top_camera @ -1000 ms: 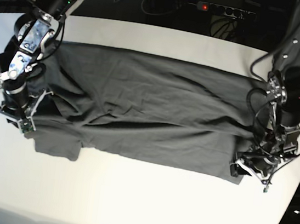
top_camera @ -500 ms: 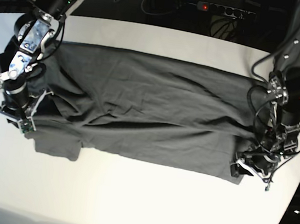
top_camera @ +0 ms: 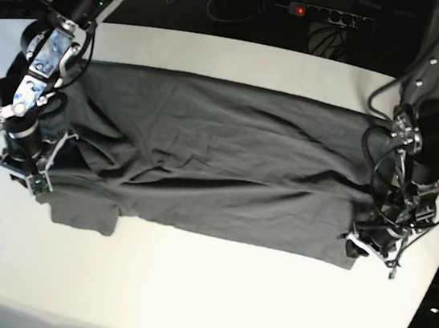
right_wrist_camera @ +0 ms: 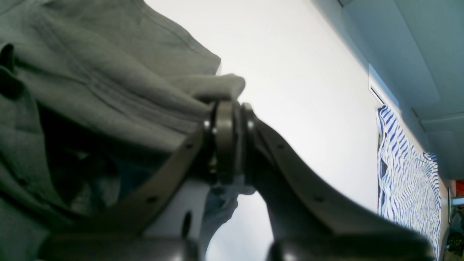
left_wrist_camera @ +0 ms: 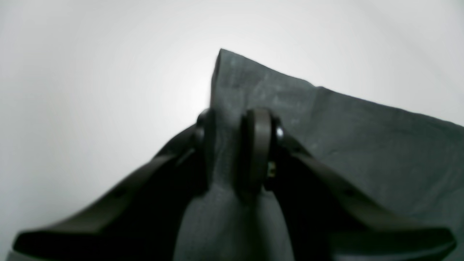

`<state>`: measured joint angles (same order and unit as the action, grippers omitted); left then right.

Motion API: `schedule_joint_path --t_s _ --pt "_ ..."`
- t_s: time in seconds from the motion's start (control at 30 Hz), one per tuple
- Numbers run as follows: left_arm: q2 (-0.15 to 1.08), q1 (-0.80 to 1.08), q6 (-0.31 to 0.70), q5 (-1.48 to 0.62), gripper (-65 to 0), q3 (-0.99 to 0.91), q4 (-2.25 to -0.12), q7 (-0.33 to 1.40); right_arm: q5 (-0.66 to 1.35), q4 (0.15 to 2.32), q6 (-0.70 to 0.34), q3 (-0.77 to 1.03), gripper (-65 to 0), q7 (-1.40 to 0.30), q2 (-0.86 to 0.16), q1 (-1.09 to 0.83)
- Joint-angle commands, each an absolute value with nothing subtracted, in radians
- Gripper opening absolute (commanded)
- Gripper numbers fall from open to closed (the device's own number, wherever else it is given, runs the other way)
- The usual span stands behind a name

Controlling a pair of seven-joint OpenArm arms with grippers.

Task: Fold the T-shirt properly
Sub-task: 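Regrasp the shirt's side edge with the left gripper near the hem, then lift and fold the shirt lengthwise with both grippers toward the robot base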

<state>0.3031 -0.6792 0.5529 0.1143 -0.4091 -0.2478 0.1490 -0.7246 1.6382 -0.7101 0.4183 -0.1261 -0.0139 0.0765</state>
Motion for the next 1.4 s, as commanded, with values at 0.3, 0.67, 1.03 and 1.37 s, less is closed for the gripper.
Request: schedule_joint_path --t_s 0.3,0.67,1.03,1.37 --pt "0.292 -0.697 0.567 0.113 -59.8 -0.414 -0.260 0.174 -0.713 1.662 -0.698 0.418 -64.9 -0.105 -0.021 0.090" --pt "0.300 -0.696 0.698 -0.073 -59.7 -0.412 -0.367 0.265 -0.714 1.669 -0.698 0.418 -64.9 -0.090 -0.021 0.065" --pt "0.275 -0.441 0.698 -0.179 -59.7 -0.412 -0.964 0.582 -0.716 1.776 -0.698 0.418 -64.9 0.030 0.033 -0.041" --pt "0.271 -0.285 0.698 -0.194 -59.7 -0.415 -1.214 0.664 -0.716 1.784 -0.698 0.432 -64.9 0.090 0.030 -0.094"
